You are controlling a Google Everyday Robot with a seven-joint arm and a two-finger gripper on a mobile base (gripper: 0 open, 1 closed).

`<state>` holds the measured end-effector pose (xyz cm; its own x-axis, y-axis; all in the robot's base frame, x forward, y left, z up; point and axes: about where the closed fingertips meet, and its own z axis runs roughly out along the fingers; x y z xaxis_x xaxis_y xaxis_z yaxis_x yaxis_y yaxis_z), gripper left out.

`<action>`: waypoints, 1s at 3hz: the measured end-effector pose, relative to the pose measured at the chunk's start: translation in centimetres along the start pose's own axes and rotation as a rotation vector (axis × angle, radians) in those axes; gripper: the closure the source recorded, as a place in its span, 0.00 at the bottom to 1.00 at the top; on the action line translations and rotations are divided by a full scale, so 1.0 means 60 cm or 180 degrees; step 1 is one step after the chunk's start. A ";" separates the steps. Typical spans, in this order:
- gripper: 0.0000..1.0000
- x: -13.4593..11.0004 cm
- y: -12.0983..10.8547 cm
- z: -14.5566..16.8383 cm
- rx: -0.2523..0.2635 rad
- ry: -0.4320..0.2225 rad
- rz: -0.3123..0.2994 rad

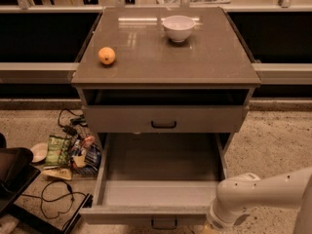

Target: Open middle drawer

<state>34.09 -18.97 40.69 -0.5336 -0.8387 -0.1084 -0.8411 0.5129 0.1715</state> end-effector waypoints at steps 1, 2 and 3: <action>0.73 0.000 0.000 0.000 0.0000 0.0000 0.0000; 0.96 0.000 0.006 -0.002 -0.0008 0.0014 0.0004; 1.00 0.000 0.005 -0.002 -0.0009 0.0014 0.0004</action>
Offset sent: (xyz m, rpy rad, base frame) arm -0.1797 0.0433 0.0923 -0.1116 0.2122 -0.0042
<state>33.84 -18.81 40.89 -0.5341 -0.8390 -0.1039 -0.8403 0.5134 0.1743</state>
